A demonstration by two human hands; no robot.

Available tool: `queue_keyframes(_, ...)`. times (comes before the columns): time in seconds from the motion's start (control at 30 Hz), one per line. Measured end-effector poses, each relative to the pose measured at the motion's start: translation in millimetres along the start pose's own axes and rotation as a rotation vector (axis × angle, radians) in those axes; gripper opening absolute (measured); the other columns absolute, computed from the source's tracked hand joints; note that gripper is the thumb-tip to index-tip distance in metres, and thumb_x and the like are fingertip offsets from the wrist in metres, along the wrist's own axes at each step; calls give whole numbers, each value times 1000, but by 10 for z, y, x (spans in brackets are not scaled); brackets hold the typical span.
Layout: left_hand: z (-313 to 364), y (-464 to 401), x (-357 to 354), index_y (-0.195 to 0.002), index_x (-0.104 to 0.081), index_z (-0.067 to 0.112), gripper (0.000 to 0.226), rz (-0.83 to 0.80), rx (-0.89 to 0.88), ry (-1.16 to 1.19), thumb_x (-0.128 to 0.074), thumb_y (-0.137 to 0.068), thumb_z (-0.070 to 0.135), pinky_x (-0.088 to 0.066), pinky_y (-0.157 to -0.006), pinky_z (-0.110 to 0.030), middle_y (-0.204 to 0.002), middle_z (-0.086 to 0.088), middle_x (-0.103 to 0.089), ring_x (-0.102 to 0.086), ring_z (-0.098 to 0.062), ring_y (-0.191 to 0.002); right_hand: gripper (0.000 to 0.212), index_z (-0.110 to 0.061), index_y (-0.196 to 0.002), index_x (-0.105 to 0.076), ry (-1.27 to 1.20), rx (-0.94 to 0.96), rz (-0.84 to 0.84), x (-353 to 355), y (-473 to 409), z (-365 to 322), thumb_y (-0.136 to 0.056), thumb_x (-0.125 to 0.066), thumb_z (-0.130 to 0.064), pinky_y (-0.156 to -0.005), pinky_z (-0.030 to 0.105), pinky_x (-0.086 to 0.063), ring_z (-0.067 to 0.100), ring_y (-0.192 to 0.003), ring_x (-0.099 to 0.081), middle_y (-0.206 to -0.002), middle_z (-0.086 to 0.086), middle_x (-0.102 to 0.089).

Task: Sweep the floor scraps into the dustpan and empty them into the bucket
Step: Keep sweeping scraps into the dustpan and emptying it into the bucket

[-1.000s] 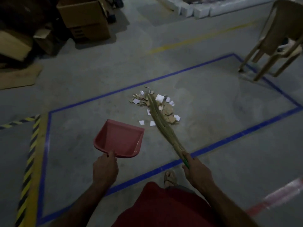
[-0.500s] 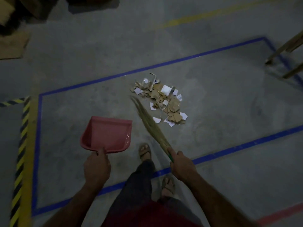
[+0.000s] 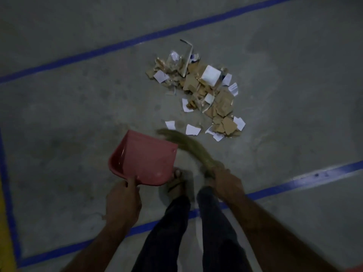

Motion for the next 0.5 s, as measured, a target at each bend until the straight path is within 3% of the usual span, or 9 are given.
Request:
queue_keyframes(0.07,105,-214,-167,-124,-59,9,39,0,7,23,-68,-86,15,-42,-55,-38,-76,-15,-61,-59,-37,-64,28,-22,-128,-42,-30,-68,17,113,-346,228,-103,-40,-35,-81,38,-46,26,-92,-54,-103,5,-47)
queue_keyframes(0.17,300,-468,-272,-126,-53,12,38,-6,27,44,-60,-90,20,-48,-60,-43,-85,-16,-62,-61,-39,-72,46,-25,-144,-34,-68,-126,93,342,-682,545,-99,-46,-30,-77,41,-47,31,-95,-58,-109,12,-46)
queue_keyframes(0.23,465,-583,-235,-129,-51,14,39,2,21,32,-59,-91,22,-47,-61,-42,-87,-15,-61,-60,-38,-73,46,-25,-141,-38,-118,-103,173,493,-721,718,-97,-49,-30,-69,39,-49,25,-79,-55,-98,6,-46)
queue_keyframes(0.37,807,-672,-57,-125,-52,14,35,2,10,29,-59,-91,21,-45,-63,-43,-88,-15,-60,-59,-38,-74,57,-39,-150,-28,-144,17,193,740,-184,1059,-98,-52,-31,-62,32,-40,17,-71,-48,-91,2,-44)
queue_keyframes(0.5,1082,-715,-1,-129,-52,13,42,-32,1,22,-61,-90,21,-47,-65,-42,-88,-15,-59,-60,-38,-73,70,-36,-154,-28,-322,-1,263,559,598,1458,-94,-61,-21,-65,36,-48,19,-76,-56,-93,4,-52)
Point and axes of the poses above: each hand's wrist, its own y-axis away from the middle knuckle, its own x-axis out of the back of the hand, z = x × y, the point moved 2 cm from there along -y, towards the middle knuckle
